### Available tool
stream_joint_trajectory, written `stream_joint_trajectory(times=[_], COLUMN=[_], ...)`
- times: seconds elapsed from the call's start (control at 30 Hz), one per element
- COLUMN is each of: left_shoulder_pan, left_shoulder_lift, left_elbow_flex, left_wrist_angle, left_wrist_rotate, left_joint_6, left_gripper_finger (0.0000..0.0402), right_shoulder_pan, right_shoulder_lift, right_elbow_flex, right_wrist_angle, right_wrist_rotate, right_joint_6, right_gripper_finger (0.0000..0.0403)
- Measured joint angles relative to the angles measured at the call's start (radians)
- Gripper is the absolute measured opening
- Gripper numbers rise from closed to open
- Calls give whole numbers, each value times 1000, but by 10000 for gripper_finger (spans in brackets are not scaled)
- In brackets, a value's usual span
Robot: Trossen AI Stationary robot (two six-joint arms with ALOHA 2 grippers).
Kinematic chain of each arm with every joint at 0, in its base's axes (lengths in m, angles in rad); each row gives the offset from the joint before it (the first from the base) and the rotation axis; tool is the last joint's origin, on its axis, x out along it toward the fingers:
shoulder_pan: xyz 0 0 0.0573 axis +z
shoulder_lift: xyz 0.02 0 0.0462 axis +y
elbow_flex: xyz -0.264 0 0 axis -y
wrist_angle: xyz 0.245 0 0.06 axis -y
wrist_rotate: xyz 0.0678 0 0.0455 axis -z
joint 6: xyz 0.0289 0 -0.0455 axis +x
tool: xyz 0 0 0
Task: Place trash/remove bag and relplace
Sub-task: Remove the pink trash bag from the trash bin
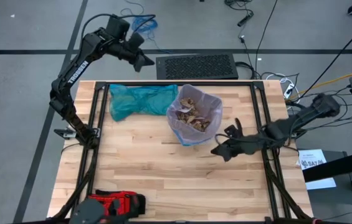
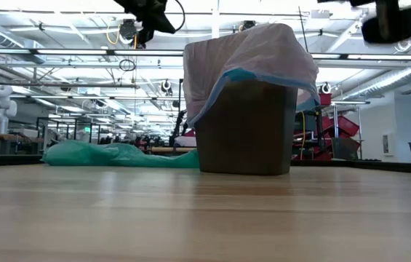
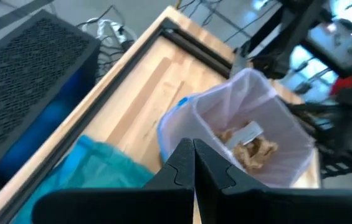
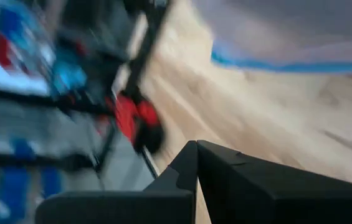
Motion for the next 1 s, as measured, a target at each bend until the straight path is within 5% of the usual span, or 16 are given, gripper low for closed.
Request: stream_joint_trajectory(times=[0.17, 0.4, 0.8, 1.0], left_shoulder_pan=[6, 5, 5, 5], left_shoulder_lift=[0, -7, -10, -10], left_elbow_flex=[0, 0, 0, 0], left_wrist_angle=[15, 7, 3, 3], left_wrist_rotate=[28, 33, 48, 48], left_joint_6=[-27, -27, -46, -46], left_gripper_finger=[0, 0, 0, 0], right_shoulder_pan=[78, 158, 160, 159], right_shoulder_lift=[-16, 4, 5, 5], right_elbow_flex=[-249, -373, -493, -532], right_wrist_angle=[228, 259, 260, 400], right_wrist_rotate=[261, 555, 783, 872], right_joint_6=[133, 334, 615, 574], right_gripper_finger=[0, 3, 152, 179])
